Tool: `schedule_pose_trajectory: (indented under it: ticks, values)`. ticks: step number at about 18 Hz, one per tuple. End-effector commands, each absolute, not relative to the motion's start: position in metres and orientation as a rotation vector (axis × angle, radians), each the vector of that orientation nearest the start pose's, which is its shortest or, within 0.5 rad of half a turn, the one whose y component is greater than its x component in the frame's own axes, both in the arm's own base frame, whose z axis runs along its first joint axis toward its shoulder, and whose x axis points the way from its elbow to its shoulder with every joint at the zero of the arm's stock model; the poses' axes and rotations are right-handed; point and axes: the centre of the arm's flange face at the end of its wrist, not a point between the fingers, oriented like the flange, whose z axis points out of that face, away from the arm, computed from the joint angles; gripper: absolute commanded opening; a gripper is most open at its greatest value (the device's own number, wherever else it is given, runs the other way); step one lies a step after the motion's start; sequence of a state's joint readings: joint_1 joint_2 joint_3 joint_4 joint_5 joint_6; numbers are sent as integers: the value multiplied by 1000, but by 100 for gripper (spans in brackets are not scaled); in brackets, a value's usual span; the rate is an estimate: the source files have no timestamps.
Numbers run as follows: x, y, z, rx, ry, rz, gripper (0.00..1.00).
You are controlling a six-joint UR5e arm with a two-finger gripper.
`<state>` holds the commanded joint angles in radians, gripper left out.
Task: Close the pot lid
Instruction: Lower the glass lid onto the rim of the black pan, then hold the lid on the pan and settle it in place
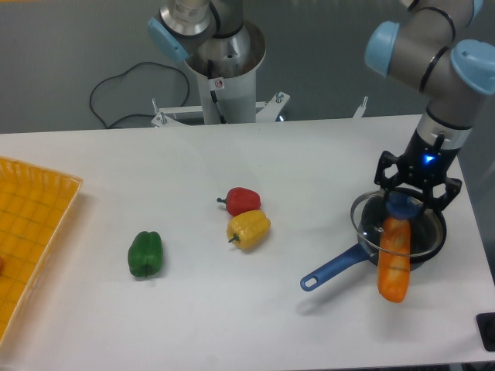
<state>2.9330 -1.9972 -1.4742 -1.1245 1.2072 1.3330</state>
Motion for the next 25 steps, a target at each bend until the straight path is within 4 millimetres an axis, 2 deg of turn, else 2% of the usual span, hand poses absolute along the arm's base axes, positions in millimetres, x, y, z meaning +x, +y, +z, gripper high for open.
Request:
schedule_pose_trajectory:
  ticks: [6,10,25]
  values:
    - [-619,302,338,-2758,-14,59,43]
    - [-625,303,325,-2757,-16,69,43]
    - [-627,300,313,-2757,-23,70,43]
